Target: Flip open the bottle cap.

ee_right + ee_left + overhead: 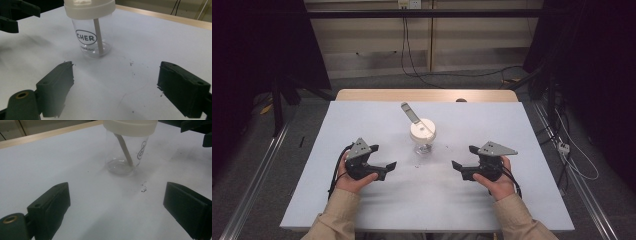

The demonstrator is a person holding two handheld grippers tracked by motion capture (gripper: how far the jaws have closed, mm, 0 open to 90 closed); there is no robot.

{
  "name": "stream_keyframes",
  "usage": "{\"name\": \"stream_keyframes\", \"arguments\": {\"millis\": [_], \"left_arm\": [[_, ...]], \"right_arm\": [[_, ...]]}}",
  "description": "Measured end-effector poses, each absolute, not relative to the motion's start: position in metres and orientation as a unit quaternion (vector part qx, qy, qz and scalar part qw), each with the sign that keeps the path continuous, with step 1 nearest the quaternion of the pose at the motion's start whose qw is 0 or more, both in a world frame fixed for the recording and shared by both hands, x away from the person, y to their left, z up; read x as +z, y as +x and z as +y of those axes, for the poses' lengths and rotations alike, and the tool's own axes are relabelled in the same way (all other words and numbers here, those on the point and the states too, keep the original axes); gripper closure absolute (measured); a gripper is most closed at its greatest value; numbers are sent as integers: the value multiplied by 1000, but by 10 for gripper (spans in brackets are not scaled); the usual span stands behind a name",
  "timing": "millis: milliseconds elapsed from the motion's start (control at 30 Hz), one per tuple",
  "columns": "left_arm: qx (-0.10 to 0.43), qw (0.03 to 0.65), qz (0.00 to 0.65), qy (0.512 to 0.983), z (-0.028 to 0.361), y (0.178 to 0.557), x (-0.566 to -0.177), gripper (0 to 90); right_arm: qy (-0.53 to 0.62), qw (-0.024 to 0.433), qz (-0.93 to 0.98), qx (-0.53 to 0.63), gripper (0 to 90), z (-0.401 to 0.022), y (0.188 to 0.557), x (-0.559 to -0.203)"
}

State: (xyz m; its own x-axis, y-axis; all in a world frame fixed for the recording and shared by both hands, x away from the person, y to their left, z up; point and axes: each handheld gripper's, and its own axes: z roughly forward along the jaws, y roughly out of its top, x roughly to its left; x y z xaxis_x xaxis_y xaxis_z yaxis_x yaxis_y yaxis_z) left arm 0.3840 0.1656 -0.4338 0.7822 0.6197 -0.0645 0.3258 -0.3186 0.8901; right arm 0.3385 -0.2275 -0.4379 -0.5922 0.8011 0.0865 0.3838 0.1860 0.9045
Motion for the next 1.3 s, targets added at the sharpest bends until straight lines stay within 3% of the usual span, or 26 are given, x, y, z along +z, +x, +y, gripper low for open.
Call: {"name": "stream_keyframes", "arguments": {"millis": [1300], "left_arm": [[149,493,311,799,205,370,-439,71]], "right_arm": [[417,217,732,493,131,-264,304,-452]]}}
